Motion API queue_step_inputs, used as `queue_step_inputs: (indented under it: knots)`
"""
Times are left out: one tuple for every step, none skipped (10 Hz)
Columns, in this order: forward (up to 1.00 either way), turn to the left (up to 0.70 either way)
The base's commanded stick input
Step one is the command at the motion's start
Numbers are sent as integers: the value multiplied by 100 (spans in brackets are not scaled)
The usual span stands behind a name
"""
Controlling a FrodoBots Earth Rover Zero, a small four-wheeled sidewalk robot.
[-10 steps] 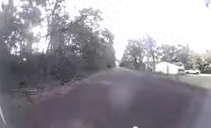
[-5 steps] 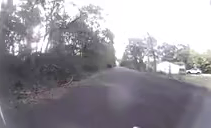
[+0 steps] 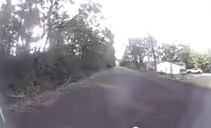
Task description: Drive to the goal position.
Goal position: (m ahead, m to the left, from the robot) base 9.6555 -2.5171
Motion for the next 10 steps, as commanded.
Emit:
queue_step_inputs:
  knots:
    - [70,0]
    - [70,0]
    - [70,0]
    - [70,0]
    - [70,0]
    - [70,0]
    - [70,0]
    - [70,0]
    - [70,0]
    - [70,0]
